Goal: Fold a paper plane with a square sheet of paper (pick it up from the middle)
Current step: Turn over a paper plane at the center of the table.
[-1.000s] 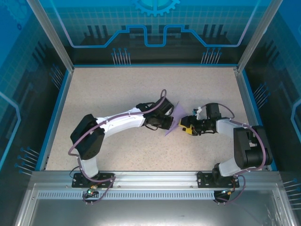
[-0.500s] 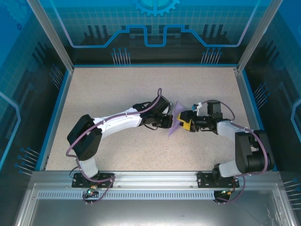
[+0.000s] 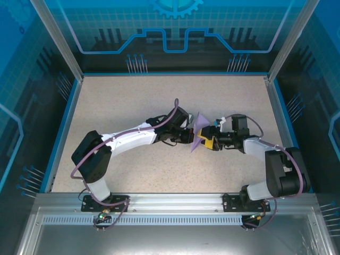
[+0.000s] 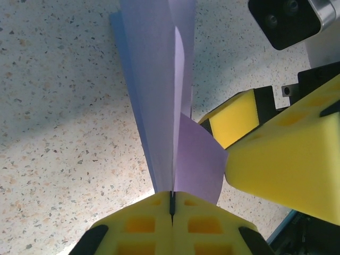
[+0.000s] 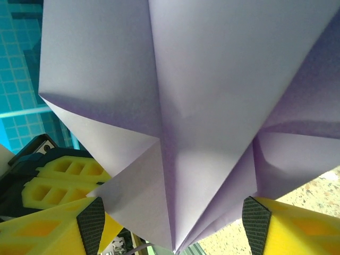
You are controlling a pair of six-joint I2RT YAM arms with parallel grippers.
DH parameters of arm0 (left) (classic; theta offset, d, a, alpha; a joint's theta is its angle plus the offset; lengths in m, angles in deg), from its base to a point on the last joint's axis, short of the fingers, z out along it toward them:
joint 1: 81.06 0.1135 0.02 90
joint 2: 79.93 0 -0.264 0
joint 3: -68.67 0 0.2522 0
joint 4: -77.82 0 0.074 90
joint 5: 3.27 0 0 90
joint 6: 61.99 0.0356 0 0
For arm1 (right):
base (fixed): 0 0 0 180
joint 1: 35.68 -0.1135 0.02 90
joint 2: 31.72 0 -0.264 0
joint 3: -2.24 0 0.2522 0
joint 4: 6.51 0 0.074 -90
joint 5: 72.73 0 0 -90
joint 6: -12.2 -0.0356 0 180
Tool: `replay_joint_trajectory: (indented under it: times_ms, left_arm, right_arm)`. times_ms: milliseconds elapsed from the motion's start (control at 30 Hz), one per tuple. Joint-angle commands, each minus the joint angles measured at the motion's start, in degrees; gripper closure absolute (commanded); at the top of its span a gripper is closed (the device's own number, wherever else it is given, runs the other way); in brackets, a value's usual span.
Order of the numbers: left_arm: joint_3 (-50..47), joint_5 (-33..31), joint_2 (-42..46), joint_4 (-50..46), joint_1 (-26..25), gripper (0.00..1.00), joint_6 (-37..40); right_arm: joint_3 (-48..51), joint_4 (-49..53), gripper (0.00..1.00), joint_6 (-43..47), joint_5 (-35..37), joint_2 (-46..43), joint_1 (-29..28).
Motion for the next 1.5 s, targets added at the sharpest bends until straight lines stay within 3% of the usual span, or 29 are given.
replay_joint_trajectory:
  times_ms: [0, 1133, 1467]
  left_arm:
    - [-0.8, 1.64, 0.87, 1.35, 0.29, 1.0, -1.39]
    - [-1.95, 2.95, -0.14, 3.28, 0.64, 1.0, -2.66]
    - [-2.82, 3.58, 1.03, 5.03, 1.13, 1.0, -3.85]
  right_arm:
    - [-0.11, -0.53, 0.28, -0.56, -0.24, 0.8, -1.23]
    - [4.11, -16.71, 0.24, -11.4, -2.49, -0.75, -1.34]
    - [2.82, -9.98, 0.29, -6.08, -0.94, 0.44, -1.96]
